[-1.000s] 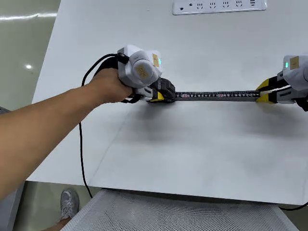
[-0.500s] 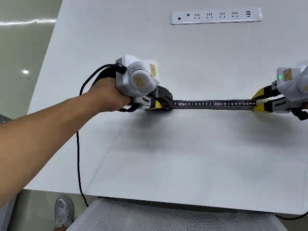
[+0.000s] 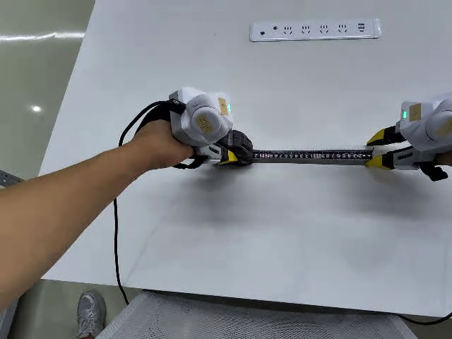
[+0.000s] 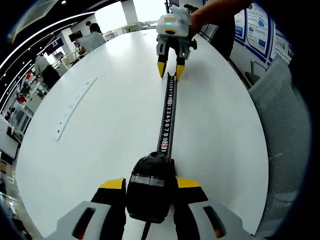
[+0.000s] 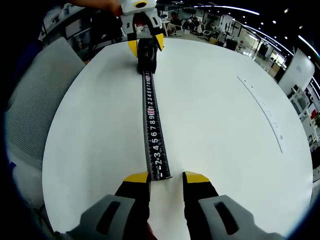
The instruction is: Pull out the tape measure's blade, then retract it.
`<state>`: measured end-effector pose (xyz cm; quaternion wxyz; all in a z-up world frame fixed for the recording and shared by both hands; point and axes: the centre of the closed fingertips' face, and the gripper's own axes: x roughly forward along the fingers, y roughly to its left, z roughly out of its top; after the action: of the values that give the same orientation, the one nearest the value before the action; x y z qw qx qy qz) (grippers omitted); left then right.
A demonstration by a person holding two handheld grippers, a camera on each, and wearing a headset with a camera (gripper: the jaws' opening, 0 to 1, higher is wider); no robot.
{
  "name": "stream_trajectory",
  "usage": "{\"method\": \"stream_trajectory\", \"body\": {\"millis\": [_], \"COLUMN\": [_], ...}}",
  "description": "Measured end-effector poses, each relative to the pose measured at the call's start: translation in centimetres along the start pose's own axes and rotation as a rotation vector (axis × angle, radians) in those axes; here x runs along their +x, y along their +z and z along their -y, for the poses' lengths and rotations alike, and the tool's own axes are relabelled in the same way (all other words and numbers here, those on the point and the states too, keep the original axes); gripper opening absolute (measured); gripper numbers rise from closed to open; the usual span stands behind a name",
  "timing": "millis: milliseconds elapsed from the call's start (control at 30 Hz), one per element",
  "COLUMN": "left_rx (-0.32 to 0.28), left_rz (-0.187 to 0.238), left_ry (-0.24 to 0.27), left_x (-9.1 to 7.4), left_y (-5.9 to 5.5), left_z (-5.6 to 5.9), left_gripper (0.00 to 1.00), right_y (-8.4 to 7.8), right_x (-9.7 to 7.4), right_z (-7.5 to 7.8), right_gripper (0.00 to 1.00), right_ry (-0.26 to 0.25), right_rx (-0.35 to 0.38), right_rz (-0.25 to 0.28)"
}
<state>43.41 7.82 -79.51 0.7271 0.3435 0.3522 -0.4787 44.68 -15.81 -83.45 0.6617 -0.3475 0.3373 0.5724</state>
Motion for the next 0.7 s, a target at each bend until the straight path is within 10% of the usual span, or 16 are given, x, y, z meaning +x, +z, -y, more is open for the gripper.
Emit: {"method": "stream_trajectory", "body": {"millis": [700], "left_rx": [-0.227], "left_rz": [0.032], "left_ry": [0.142], "left_x": [-3.6], "left_y": [-0.6], "left_z": [0.1], "left_gripper": [0.51], "right_y": [0.8], "right_x": [-2.9], "right_z": [-0.6], "right_gripper": [0.4], "right_ry": [-0.144], "right_rx": [0.287], "right_rz": [0.059]}}
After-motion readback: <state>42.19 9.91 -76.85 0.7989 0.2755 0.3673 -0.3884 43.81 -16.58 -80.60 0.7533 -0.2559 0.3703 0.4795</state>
